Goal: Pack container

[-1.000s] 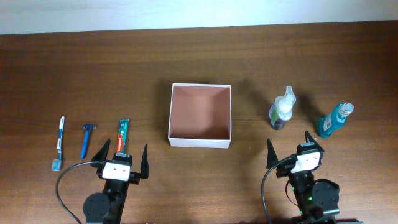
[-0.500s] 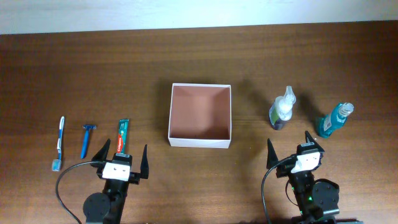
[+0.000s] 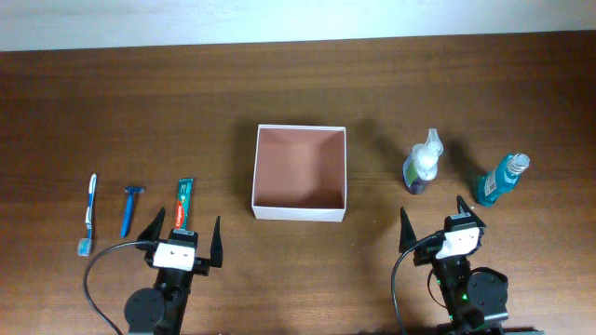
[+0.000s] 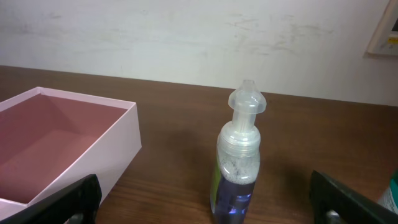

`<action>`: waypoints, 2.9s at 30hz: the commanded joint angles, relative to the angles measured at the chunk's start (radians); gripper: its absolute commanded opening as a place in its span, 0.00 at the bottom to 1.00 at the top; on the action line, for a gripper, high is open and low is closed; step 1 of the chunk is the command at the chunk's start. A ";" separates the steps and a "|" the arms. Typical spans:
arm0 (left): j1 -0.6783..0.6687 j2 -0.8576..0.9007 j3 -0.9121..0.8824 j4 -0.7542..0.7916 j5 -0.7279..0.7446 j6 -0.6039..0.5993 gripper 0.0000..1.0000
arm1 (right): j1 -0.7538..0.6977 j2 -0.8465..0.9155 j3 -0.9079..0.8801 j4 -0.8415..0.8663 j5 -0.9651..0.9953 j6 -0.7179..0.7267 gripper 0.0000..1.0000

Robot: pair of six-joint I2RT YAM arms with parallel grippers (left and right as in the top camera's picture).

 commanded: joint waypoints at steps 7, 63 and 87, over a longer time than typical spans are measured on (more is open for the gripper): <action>-0.003 -0.007 -0.006 -0.001 -0.008 -0.009 0.99 | -0.007 -0.008 -0.010 0.003 -0.009 0.001 0.99; -0.003 1.146 1.238 -0.996 -0.008 -0.145 1.00 | -0.145 1.559 1.596 -1.168 -0.058 0.030 0.99; -0.003 1.146 1.238 -0.991 -0.008 -0.145 1.00 | -0.145 1.846 1.592 -1.089 -0.080 -0.007 0.96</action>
